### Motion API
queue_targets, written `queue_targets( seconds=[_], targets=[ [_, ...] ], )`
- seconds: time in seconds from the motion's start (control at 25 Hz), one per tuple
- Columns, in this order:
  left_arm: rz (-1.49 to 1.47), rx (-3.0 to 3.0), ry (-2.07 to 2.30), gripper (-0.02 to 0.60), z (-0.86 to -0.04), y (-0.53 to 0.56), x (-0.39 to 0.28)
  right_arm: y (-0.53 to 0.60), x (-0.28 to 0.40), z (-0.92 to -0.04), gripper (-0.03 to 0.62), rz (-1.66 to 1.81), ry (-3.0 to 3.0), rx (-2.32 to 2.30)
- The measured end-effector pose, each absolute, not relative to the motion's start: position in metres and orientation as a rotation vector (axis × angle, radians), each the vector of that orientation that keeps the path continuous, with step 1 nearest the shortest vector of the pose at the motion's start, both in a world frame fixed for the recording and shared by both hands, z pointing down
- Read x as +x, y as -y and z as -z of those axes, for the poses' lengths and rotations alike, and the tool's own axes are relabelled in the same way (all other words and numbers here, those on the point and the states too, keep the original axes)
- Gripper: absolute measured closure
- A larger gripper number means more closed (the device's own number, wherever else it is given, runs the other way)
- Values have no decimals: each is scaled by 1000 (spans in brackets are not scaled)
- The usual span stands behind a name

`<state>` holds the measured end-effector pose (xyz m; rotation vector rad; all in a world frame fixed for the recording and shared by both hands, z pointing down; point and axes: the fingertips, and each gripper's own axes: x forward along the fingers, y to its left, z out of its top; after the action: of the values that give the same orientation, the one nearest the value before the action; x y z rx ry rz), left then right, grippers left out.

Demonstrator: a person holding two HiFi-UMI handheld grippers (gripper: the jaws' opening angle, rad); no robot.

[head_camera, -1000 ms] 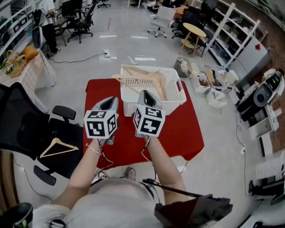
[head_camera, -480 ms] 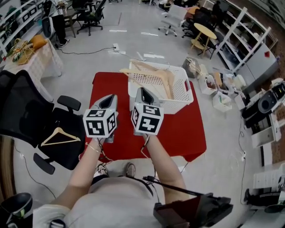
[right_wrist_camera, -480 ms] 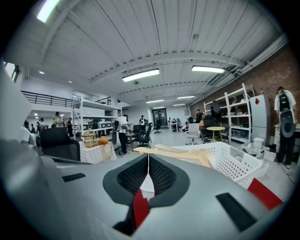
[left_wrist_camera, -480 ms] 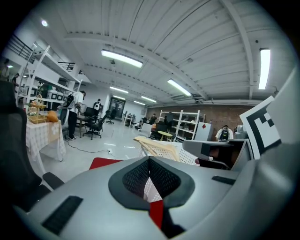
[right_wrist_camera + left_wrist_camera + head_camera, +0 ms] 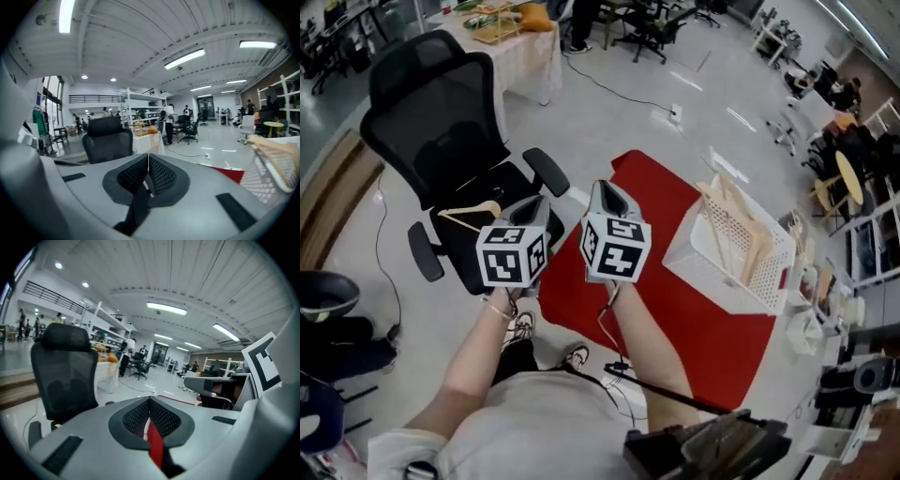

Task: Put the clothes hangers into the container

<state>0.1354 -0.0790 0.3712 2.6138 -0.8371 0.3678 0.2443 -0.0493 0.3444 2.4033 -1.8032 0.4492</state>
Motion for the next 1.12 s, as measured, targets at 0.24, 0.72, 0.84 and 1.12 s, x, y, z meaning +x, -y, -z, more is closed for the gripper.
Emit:
queue_targets(
  seconds=[0.24, 0.72, 0.84, 1.12],
  targets=[
    [-368, 2351, 1196, 581, -428, 167, -3, 171, 117, -405, 574, -544, 2050, 2018],
    [-470, 2074, 1265, 581, -587, 301, -142, 329, -10, -592, 574, -813, 1981, 1684],
    [-495, 2078, 1233, 581, -617, 328, -138, 353, -12, -631, 572, -874, 1939, 1677],
    [-542, 2101, 1154, 581, -686, 370, -116, 380, -1, -725, 572, -994, 1843, 1663]
  ],
)
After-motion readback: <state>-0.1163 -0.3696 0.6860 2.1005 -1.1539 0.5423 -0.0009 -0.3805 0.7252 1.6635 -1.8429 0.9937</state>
